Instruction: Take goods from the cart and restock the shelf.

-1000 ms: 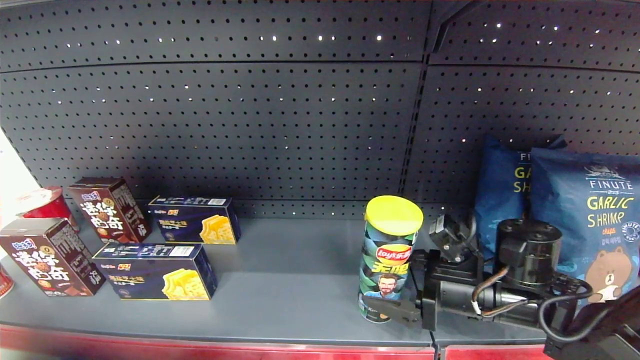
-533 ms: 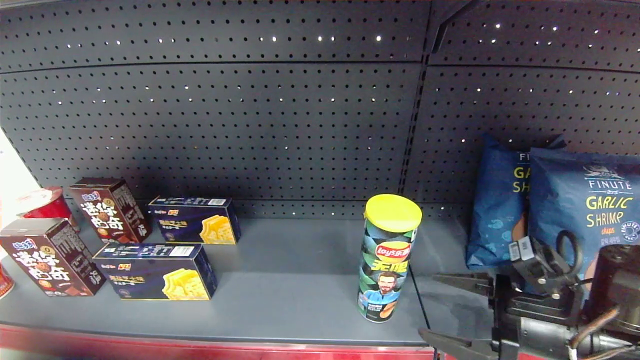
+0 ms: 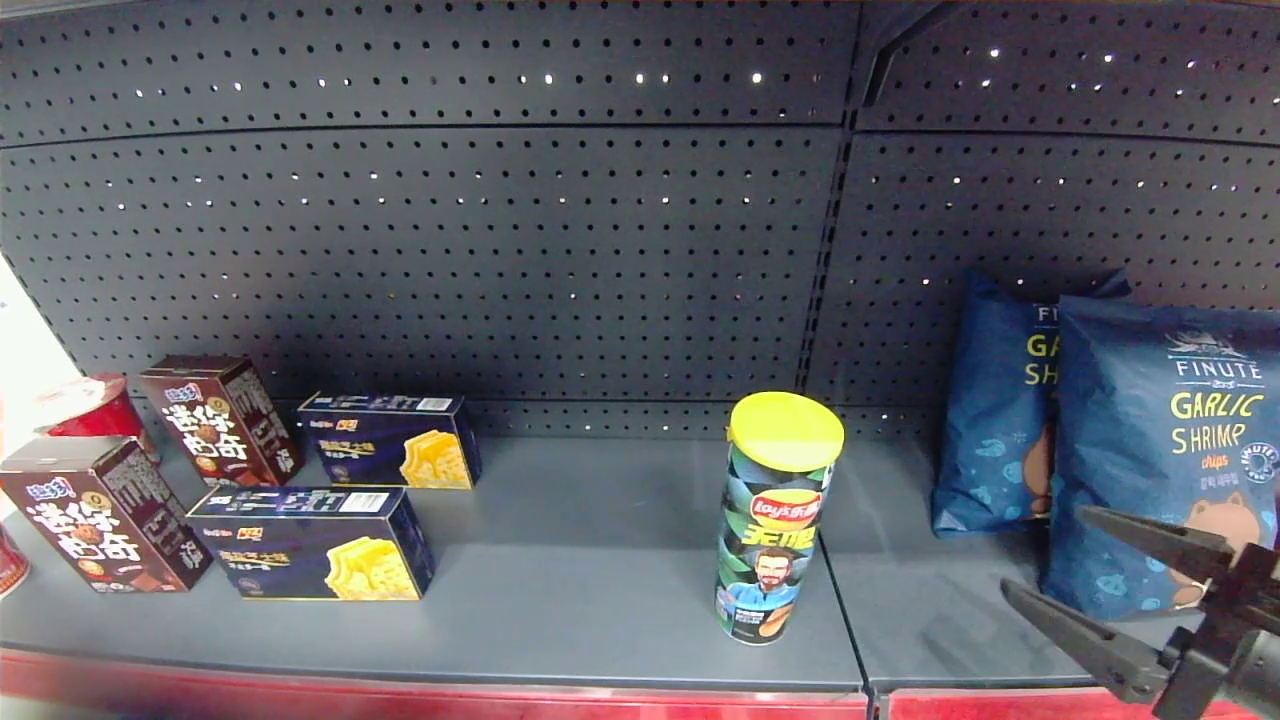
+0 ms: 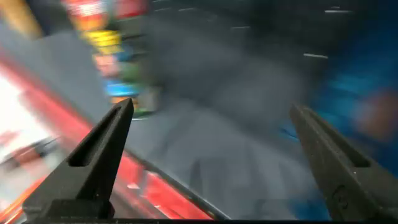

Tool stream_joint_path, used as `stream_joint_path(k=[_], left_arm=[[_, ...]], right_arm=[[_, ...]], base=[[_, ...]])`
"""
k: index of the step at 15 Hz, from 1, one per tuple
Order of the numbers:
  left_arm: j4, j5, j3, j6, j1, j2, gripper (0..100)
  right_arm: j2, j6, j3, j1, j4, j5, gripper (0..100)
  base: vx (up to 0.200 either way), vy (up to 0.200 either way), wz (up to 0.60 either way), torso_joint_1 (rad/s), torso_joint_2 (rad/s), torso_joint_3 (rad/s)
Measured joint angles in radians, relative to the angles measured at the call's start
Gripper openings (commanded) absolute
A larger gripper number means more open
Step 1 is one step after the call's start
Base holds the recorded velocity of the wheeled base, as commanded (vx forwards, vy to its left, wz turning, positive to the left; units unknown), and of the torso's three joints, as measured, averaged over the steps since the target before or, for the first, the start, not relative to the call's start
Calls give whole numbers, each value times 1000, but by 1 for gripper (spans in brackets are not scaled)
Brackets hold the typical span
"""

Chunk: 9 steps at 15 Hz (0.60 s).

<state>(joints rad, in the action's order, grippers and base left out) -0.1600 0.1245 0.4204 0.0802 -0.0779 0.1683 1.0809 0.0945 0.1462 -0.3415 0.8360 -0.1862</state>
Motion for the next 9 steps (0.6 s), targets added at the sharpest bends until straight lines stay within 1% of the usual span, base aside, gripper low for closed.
stream_joint_path(k=[1,2,3,5,8,9], left_arm=[[5,52,16,2,-1,31,0],[12,145,29,4,-2,71,0],[19,207,39,5,-2,106,0],[49,283,48,19,-2,178,0],[135,366,54,36,-6,327,0],[153,393,58,38,-18,382,0]], right_arm=[[-63,1,-14,20,-35,37,100],[-139,1,-29,35,-86,65,100],[-211,2,-41,46,-140,87,100],[-366,3,-53,59,-303,136,100],[-624,2,-43,76,-620,182,100],[-711,2,-38,89,-709,188,100]], base=[[0,0,0,0,0,0],[0,0,0,0,0,0],[0,0,0,0,0,0],[0,0,0,0,0,0],[0,0,0,0,0,0],[0,0,0,0,0,0]])
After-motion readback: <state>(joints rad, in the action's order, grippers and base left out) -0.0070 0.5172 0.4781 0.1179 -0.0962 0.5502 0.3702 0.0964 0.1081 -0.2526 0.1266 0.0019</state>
